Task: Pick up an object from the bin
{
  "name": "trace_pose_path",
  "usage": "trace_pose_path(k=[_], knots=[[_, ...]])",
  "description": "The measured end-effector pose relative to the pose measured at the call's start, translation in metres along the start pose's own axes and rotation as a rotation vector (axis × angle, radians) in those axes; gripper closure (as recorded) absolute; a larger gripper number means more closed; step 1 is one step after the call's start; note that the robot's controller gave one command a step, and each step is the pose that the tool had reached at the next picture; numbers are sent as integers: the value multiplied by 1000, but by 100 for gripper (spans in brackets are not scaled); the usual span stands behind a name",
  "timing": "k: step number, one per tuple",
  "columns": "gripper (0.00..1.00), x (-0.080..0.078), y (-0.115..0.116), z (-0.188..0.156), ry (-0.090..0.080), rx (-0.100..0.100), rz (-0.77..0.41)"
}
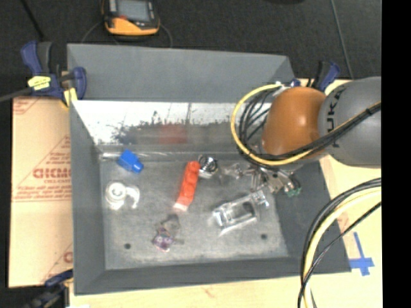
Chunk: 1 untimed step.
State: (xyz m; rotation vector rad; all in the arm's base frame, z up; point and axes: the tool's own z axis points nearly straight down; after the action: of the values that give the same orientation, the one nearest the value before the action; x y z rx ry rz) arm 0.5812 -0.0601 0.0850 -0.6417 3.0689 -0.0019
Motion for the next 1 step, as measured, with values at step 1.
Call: trace_pose_path(k=[1], knots=[[0,4,11,-18,-2,-1,19]])
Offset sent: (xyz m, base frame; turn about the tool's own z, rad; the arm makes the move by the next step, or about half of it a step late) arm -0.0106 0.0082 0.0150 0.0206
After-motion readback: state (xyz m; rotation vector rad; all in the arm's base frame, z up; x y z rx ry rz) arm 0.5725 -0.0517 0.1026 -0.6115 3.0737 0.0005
